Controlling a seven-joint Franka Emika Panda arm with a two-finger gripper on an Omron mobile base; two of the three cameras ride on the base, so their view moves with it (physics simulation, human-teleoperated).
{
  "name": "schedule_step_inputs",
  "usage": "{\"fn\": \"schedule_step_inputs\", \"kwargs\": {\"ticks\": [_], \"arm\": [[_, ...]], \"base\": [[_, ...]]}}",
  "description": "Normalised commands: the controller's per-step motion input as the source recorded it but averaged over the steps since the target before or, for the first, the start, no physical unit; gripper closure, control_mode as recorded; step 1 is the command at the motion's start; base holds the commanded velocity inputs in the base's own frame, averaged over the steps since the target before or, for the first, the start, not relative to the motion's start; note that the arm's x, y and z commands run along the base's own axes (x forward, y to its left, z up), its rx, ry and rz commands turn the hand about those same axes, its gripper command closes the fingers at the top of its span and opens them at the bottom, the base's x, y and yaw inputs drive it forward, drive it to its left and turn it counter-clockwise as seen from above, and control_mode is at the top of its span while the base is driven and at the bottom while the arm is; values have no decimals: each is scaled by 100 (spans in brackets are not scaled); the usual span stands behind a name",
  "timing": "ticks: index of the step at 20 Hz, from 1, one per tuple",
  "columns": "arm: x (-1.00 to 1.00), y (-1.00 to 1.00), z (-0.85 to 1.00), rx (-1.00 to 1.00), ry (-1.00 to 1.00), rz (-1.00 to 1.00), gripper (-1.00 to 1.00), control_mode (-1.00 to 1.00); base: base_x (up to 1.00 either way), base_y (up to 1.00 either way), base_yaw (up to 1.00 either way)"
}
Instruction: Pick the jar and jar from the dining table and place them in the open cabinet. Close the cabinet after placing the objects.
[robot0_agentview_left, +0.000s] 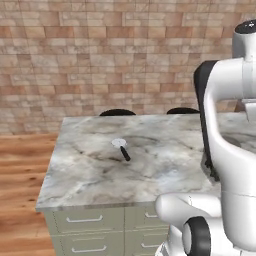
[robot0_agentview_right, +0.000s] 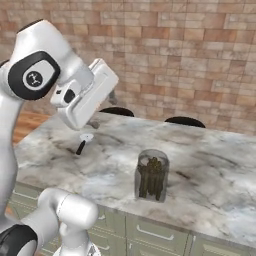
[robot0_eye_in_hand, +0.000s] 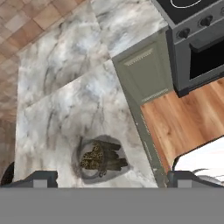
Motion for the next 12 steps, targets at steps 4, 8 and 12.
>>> {"fn": "schedule_step_inputs", "kwargs": {"ticks": [4,8,12], "arm": [[-11,0,-47,19,5,-4,-100,-100],[0,0,-38,15,5,-2,-100,-100],[0,0,-38,11,4,-2,-100,-100]], "base": [[0,0,0],[0,0,0],[0,0,0]]}}
